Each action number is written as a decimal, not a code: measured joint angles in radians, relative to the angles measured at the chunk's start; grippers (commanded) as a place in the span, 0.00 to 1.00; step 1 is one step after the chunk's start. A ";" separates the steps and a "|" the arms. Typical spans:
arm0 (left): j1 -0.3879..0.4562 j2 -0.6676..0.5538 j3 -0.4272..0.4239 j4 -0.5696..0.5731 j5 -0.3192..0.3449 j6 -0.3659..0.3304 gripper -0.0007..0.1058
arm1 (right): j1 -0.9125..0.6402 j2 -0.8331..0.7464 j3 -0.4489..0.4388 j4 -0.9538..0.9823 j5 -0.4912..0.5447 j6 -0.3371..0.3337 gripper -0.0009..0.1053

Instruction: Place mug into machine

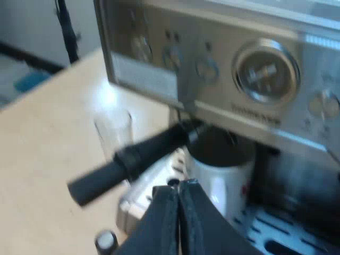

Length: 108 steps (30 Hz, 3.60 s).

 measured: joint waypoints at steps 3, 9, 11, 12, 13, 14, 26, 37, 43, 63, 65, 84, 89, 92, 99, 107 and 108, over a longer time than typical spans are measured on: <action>0.000 0.000 0.000 0.000 0.000 0.000 0.72 | 0.000 0.042 0.000 -0.099 0.002 0.000 0.01; 0.000 0.000 0.000 0.000 0.000 0.000 0.72 | 0.000 0.159 0.000 -0.234 0.002 0.000 0.01; 0.000 0.000 0.000 0.000 0.000 0.000 0.72 | 0.000 0.186 0.000 -0.271 0.009 0.000 0.01; 0.000 0.000 0.000 0.000 0.000 0.000 0.72 | 0.000 0.206 0.000 -0.291 0.012 0.000 0.01; 0.000 0.000 0.000 0.000 0.000 0.000 0.72 | 0.000 0.225 0.000 -0.306 0.019 0.000 0.01; 0.000 0.000 0.000 0.000 0.000 0.000 0.72 | -0.004 0.231 0.000 -0.318 0.021 0.000 0.01; 0.000 0.000 0.000 0.000 0.000 0.000 0.72 | -0.118 0.387 -0.111 -0.354 -0.002 -0.003 0.01; 0.000 0.000 0.000 0.000 0.000 0.000 0.72 | -0.208 0.439 -0.134 -0.360 -0.033 -0.005 0.01; 0.000 0.000 0.000 0.000 0.000 0.000 0.72 | -0.222 0.458 -0.134 -0.389 -0.074 -0.005 0.01; 0.000 0.000 0.000 0.000 0.000 0.000 0.72 | -0.217 0.504 -0.134 -0.486 0.007 -0.008 0.01; 0.000 0.000 0.000 0.000 0.000 0.000 0.72 | -0.215 0.504 -0.134 -0.495 0.012 -0.008 0.01; 0.000 0.000 0.000 0.000 0.000 0.000 0.72 | -0.210 0.504 -0.134 -0.502 0.041 -0.008 0.01; 0.000 0.000 0.000 0.000 0.000 0.000 0.72 | -0.210 0.504 -0.134 -0.502 0.043 -0.008 0.15; 0.000 0.000 0.000 0.000 0.000 0.000 0.72 | -0.202 0.501 -0.134 -0.491 0.028 -0.008 0.57; 0.000 0.000 0.000 0.000 0.000 0.000 0.72 | -0.201 0.409 -0.140 -0.318 -0.055 0.026 0.78; 0.000 0.000 -0.005 0.002 0.000 0.000 0.72 | -0.201 0.217 -0.139 -0.007 -0.201 0.051 0.78; 0.000 0.000 -0.014 0.002 0.004 0.000 0.72 | -0.201 0.196 -0.139 0.035 -0.202 0.051 0.78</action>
